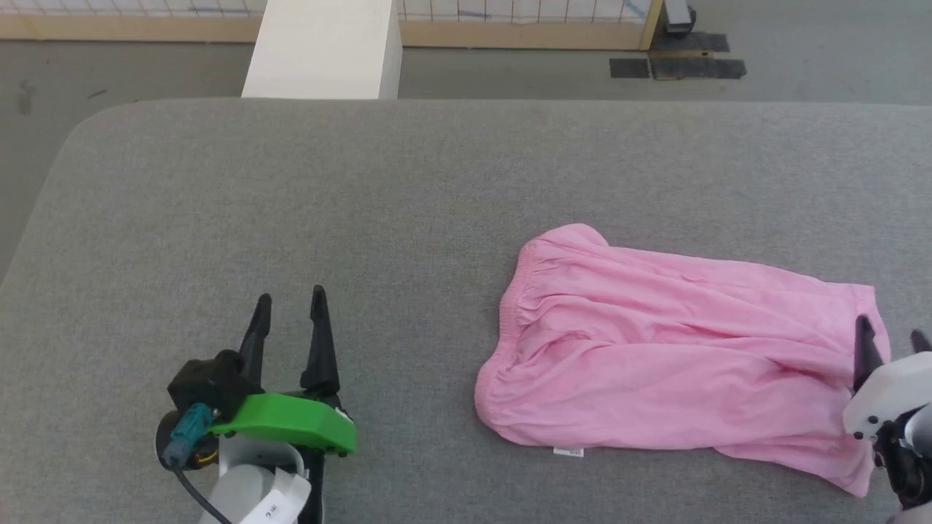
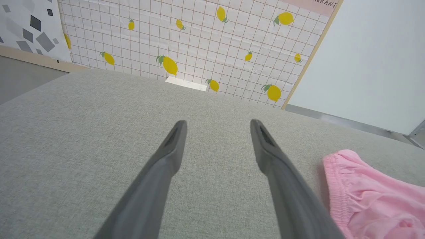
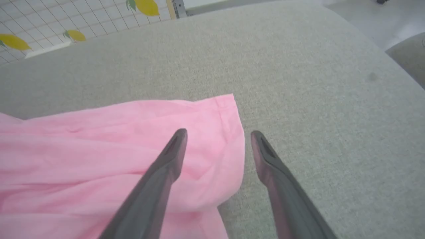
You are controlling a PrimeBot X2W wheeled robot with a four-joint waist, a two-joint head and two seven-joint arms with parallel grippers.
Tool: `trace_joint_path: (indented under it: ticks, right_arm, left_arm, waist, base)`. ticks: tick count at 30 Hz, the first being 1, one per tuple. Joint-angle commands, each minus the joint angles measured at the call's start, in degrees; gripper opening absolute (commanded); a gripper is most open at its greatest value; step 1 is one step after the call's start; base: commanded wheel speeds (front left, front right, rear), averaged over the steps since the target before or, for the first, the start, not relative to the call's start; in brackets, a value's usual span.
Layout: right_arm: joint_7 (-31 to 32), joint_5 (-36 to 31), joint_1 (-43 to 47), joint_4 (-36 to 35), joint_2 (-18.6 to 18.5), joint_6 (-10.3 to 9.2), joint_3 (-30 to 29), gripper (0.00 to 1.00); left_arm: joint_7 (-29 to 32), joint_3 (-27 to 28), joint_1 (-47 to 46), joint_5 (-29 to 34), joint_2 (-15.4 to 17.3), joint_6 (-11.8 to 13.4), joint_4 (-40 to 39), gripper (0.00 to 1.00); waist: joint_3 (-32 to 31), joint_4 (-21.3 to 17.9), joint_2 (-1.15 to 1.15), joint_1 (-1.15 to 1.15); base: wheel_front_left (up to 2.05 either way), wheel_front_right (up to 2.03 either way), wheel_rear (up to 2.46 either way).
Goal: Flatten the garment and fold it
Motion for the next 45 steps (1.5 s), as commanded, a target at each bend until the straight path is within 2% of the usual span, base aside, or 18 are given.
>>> trace_joint_path:
  ticks: [1, 6, 13, 18, 28, 38, 45]
  right_arm:
    - [-2.54, 0.81, 1.36, -1.20, 0.04, -0.09, 0.40, 1.00]
    - [-13.52, 3.43, 7.14, -6.77, 0.04, -0.09, 6.41, 1.00]
    - [-20.91, 6.15, 12.48, -11.62, 0.05, -0.09, 14.29, 1.00]
    - [-21.87, 6.44, 11.87, -11.92, 0.05, -0.09, 17.25, 1.00]
    - [-23.19, 7.94, 8.96, -11.21, 0.05, -0.09, 20.46, 1.00]
    - [-24.35, 8.87, 7.24, -10.81, 0.05, -0.09, 21.63, 1.00]
    - [-24.85, 9.64, 6.31, -10.36, 0.05, -0.09, 23.09, 1.00]
  left_arm:
    - [-0.22, -0.32, -0.75, 0.16, -0.10, -0.39, 0.33, 1.00]
    - [-0.22, -3.70, -2.33, -1.22, -0.10, -0.57, 3.16, 1.00]
    - [1.80, -13.04, -13.96, -5.66, -0.10, 0.35, 12.78, 1.00]
    - [6.59, -18.48, -24.51, -8.68, -0.10, 2.54, 21.82, 1.00]
    - [21.94, -26.56, -39.04, -13.12, -0.11, 5.13, 38.25, 1.00]
    - [32.97, -32.44, -46.00, -13.88, -0.11, 4.56, 46.80, 1.00]
    - [42.78, -38.51, -47.92, -13.59, -0.11, 2.17, 50.30, 1.00]
  waist:
    - [-0.66, -0.50, 0.00, 0.00]
    - [-1.71, -1.51, 0.00, 0.00]
    - [-0.96, -5.61, 0.00, 0.00]
    - [0.82, -8.74, 0.00, 0.00]
    - [5.16, -12.69, 0.00, 0.00]
    - [7.82, -14.10, 0.00, 0.00]
    - [8.72, -15.03, 0.00, 0.00]
  base:
    - [0.00, 0.00, 0.00]
    - [0.00, 0.00, 0.00]
    - [0.00, 0.00, 0.00]
    - [0.00, 0.00, 0.00]
    - [0.00, 0.00, 0.00]
    - [0.00, 0.00, 0.00]
    - [0.00, 0.00, 0.00]
